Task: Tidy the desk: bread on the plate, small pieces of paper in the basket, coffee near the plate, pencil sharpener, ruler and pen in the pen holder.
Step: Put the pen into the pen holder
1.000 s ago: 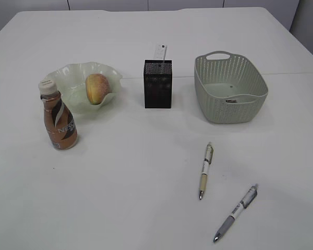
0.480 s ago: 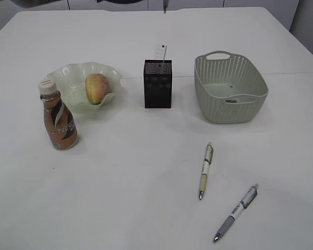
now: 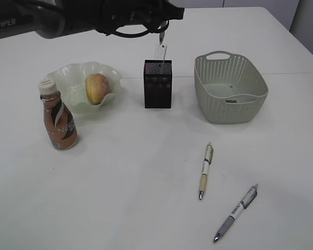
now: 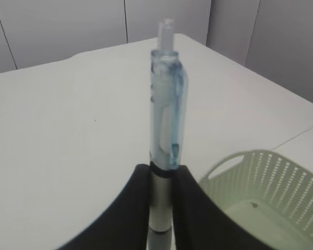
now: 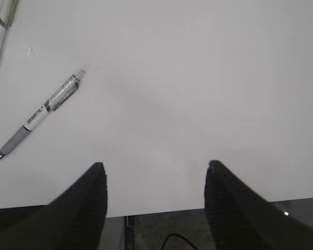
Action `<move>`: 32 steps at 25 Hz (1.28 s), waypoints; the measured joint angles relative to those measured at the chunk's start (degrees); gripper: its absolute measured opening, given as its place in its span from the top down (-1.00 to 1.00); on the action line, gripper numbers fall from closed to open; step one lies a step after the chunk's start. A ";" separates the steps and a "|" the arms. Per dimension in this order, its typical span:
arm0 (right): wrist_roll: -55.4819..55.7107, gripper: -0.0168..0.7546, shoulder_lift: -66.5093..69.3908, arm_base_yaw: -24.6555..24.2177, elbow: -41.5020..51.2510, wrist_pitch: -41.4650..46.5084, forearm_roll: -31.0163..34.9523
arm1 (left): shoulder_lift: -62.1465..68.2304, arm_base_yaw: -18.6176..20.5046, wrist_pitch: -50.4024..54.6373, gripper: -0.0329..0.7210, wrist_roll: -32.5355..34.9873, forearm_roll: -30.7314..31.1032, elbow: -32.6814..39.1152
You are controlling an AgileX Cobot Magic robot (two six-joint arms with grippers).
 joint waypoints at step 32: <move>0.33 -0.25 0.00 0.00 0.00 0.00 -0.09 | 4.61 2.41 2.63 0.72 0.00 -1.77 0.00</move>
